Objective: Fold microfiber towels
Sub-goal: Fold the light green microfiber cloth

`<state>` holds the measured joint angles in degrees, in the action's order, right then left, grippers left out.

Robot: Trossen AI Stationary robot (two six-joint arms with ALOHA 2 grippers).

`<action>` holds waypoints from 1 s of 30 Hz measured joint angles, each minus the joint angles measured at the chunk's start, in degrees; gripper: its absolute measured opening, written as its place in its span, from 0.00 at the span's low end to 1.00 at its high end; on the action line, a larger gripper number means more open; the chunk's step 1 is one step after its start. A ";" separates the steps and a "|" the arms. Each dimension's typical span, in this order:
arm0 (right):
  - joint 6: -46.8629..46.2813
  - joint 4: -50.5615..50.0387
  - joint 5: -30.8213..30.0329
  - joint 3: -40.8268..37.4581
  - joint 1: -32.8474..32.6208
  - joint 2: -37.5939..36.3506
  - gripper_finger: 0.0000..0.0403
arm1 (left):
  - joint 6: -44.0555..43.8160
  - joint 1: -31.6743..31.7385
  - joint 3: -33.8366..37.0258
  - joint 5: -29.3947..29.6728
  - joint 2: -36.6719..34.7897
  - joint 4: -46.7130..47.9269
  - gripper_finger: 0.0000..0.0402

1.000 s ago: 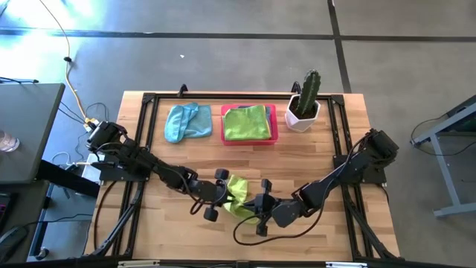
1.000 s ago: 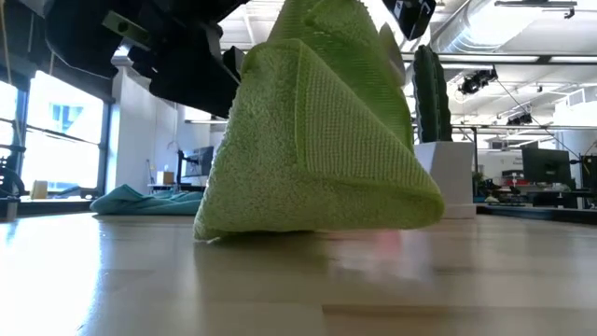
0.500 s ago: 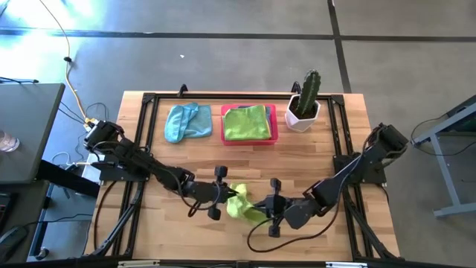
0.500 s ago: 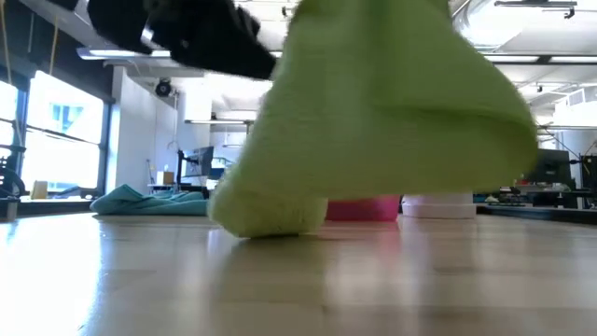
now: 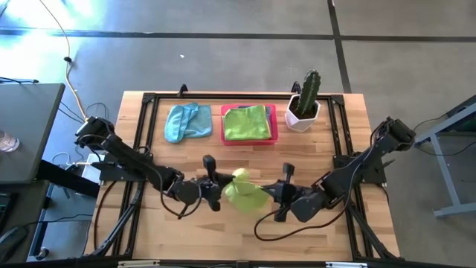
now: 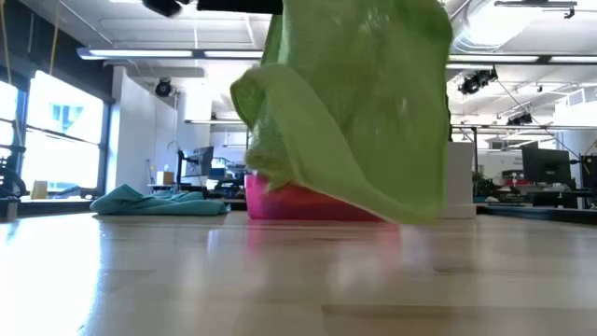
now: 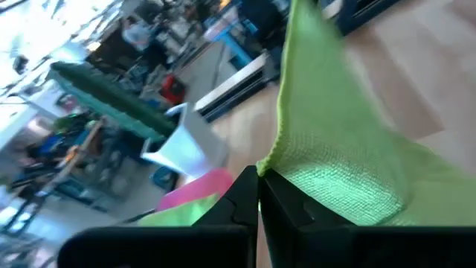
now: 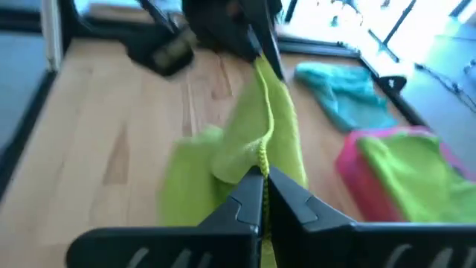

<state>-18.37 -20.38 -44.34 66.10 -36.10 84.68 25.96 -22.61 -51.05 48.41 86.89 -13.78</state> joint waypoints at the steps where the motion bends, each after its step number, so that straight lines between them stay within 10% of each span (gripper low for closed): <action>1: 0.31 0.35 1.12 0.95 0.21 -0.08 0.00 | 0.21 -0.01 -0.32 0.46 0.00 0.25 0.00; 8: 0.87 -8.08 18.80 9.25 1.65 -0.02 0.00 | 2.55 -2.14 -4.52 -14.07 0.04 3.77 0.00; 15: -4.01 -26.45 1.48 20.57 1.86 -0.04 0.00 | 12.94 -0.68 -9.60 15.88 -0.02 3.19 0.00; 21: -9.67 -25.60 18.97 22.52 2.31 1.19 0.00 | 7.23 -5.25 -12.64 6.08 0.07 10.55 0.00; 30: -7.66 -35.57 7.54 22.56 5.26 1.31 0.00 | 16.01 -0.89 -13.39 17.42 0.11 13.51 0.00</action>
<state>-26.02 -55.94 -36.81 88.66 -30.84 86.00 41.97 -23.50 -64.45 65.83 87.00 -0.28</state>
